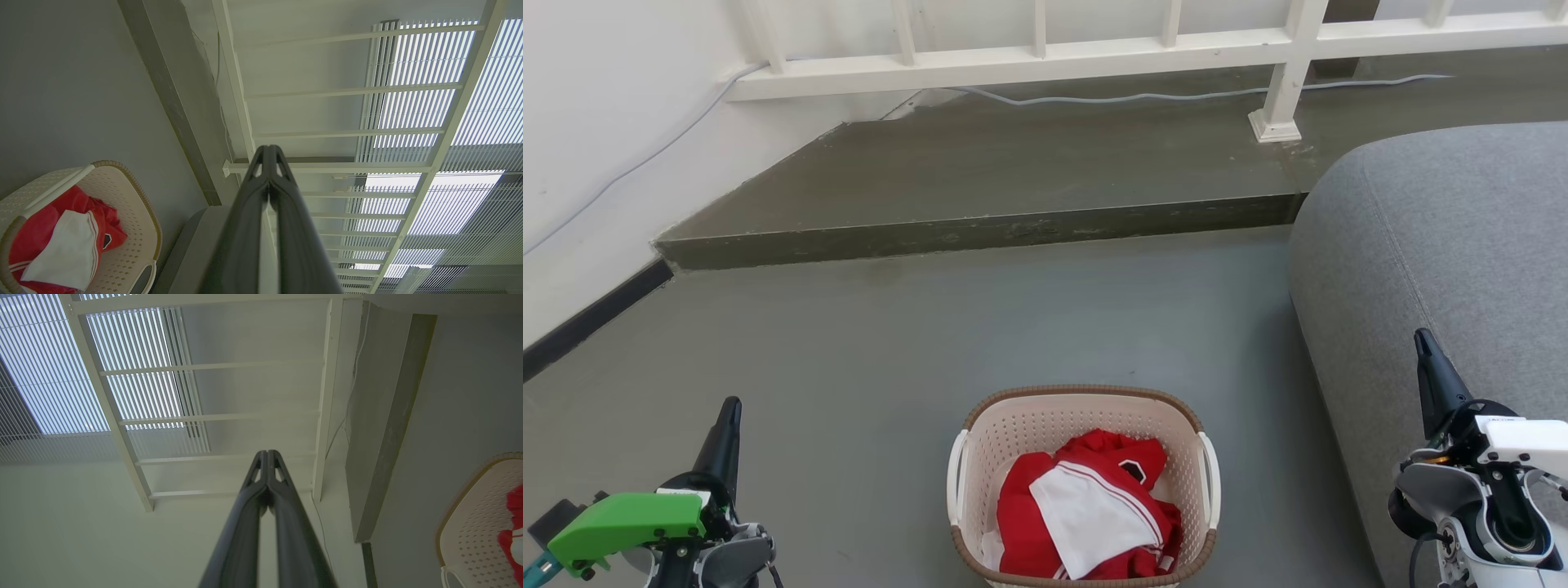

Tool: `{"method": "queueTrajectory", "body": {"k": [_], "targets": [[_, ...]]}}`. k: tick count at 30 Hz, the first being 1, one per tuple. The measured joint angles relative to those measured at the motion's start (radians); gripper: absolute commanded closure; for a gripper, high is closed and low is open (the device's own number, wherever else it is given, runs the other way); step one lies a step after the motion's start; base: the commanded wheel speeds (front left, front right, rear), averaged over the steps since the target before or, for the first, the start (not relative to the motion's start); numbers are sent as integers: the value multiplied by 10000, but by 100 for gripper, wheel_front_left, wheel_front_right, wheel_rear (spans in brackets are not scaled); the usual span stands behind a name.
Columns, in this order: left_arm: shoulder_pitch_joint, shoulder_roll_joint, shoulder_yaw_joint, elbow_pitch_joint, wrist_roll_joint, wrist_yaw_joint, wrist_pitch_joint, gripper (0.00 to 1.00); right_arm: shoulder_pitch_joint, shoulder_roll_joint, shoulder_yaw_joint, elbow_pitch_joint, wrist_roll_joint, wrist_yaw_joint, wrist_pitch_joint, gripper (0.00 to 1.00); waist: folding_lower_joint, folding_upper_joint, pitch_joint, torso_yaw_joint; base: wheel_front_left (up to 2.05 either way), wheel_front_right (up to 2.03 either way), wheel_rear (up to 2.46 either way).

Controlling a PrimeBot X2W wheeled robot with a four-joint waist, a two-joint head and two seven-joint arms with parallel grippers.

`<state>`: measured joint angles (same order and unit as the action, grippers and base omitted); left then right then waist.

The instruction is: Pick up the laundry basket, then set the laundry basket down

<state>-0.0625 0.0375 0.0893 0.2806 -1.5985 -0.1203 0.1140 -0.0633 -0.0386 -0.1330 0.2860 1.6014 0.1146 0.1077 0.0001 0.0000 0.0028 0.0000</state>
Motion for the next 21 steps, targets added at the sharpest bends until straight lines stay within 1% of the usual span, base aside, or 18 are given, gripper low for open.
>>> {"method": "queueTrajectory", "body": {"k": [21], "targets": [[0, -2, -2, -13, 0, 0, -2, 100, 0, 0, 0, -10, 0, 0, 0, 100, -1, 0, 1, 0, 0, 0, 0]]}}
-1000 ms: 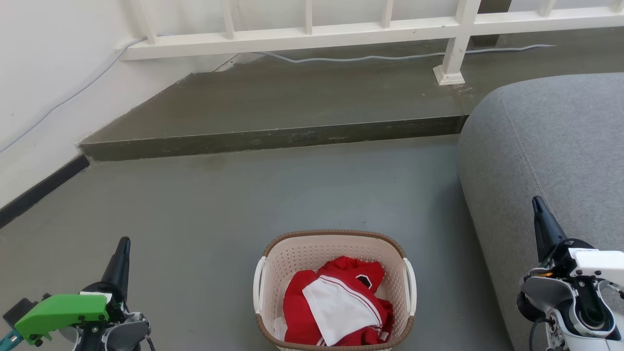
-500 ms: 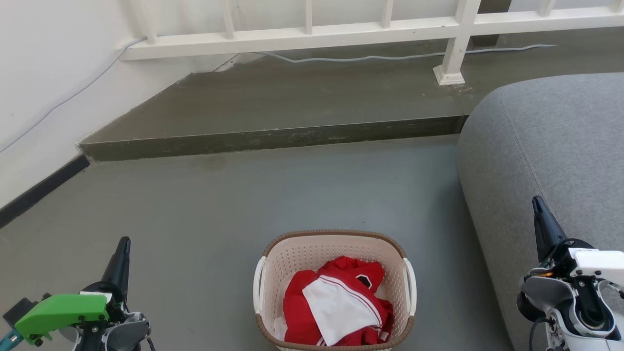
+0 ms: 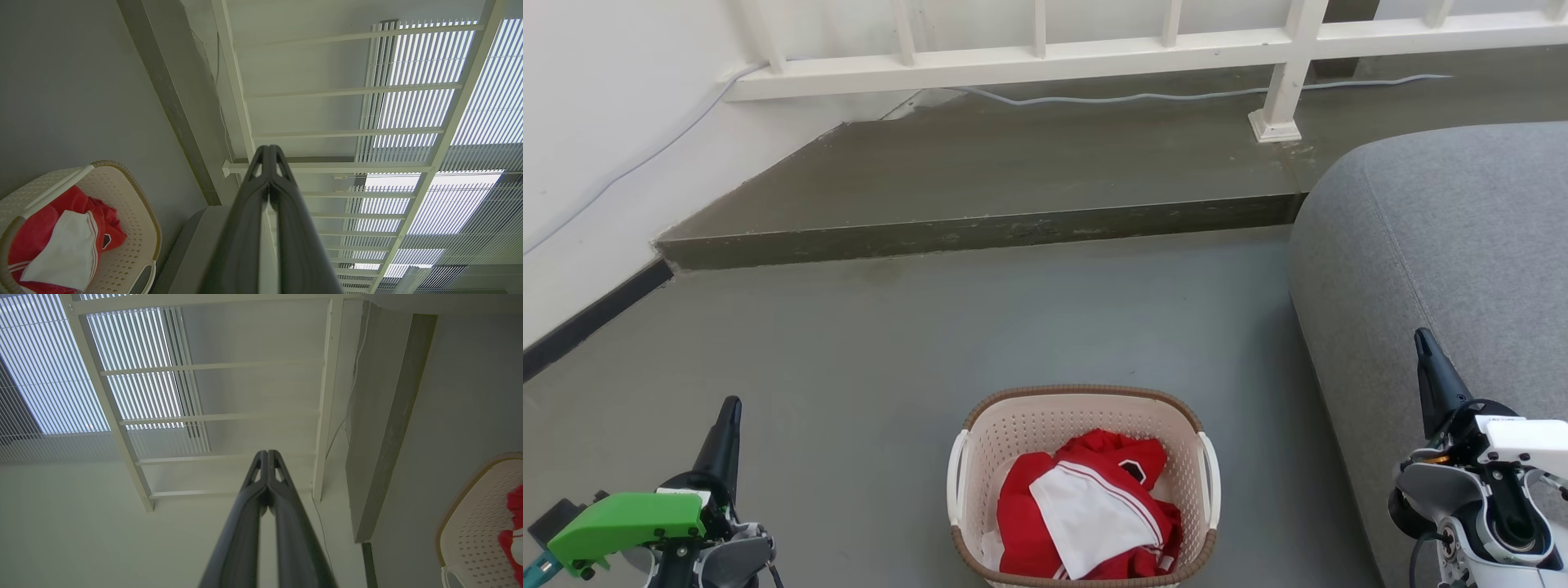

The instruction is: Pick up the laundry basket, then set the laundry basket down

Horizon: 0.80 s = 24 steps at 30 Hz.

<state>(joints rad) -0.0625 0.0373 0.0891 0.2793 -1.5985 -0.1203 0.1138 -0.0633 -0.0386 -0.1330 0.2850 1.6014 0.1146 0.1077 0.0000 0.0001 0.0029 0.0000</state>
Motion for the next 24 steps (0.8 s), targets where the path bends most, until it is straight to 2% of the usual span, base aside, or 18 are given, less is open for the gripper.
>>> {"method": "queueTrajectory", "body": {"k": [24], "targets": [[0, 0, -2, -10, 0, 0, 0, 100, 0, 0, 0, -21, 0, 0, 0, 100, 0, 0, 0, 0, 0, 0, 0]]}}
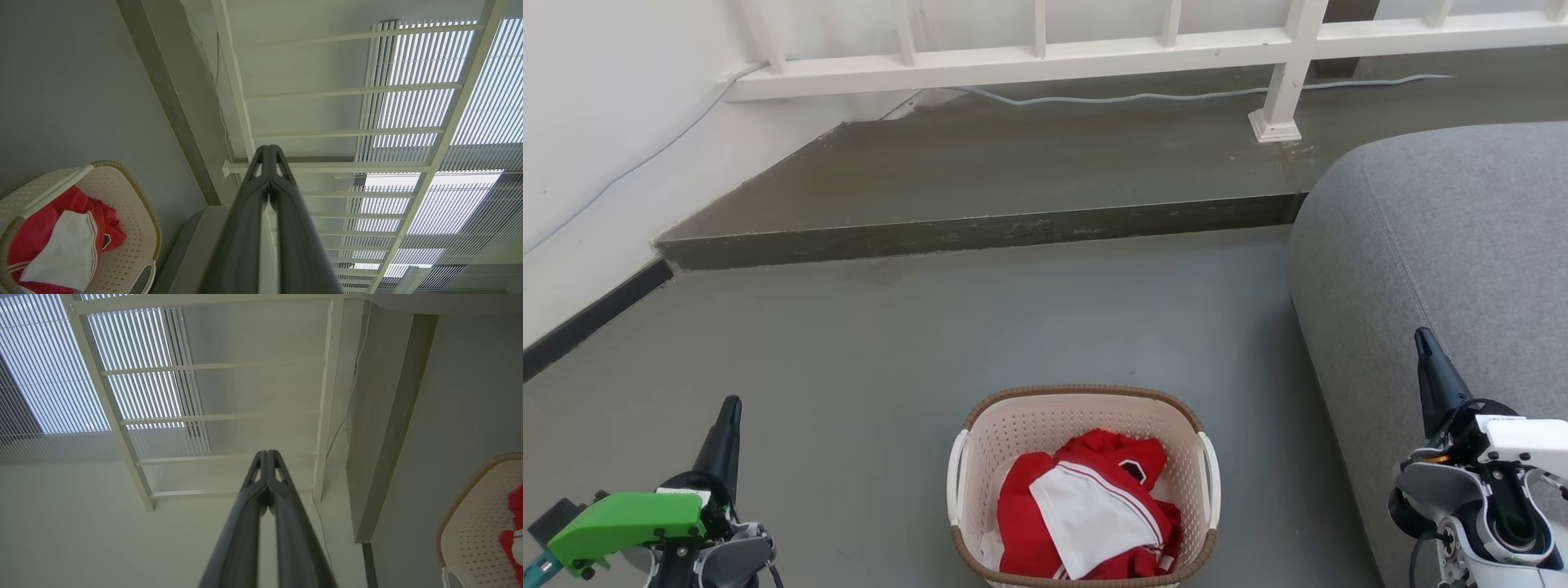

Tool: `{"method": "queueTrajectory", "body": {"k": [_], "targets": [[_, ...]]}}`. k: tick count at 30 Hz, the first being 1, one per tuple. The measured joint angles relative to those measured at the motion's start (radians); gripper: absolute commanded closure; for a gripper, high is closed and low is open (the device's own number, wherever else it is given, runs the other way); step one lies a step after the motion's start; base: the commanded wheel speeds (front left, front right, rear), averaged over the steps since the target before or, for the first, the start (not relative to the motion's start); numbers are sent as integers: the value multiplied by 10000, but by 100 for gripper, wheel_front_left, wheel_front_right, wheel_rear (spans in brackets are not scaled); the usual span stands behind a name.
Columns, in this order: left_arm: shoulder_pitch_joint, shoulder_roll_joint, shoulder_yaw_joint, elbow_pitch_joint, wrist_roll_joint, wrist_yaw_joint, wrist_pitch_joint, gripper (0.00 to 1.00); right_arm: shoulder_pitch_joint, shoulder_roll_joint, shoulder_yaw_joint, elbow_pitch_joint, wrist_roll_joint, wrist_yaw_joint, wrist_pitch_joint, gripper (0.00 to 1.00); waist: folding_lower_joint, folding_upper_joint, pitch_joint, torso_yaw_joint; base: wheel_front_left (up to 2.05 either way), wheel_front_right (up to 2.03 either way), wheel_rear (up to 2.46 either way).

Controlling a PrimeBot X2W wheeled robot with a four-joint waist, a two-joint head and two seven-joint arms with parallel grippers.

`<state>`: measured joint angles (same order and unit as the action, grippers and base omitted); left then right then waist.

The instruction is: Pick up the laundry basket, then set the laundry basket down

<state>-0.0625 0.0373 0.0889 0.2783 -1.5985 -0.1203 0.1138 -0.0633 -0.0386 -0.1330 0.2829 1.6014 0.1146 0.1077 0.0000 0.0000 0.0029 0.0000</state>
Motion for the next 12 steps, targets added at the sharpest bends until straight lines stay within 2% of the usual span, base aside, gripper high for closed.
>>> {"method": "queueTrajectory", "body": {"k": [12], "targets": [[0, -2, -2, -2, 0, -2, 0, 100, 0, 0, 0, -6, 0, 0, 0, 100, 0, 0, 0, 0, 0, 0, 0]]}}
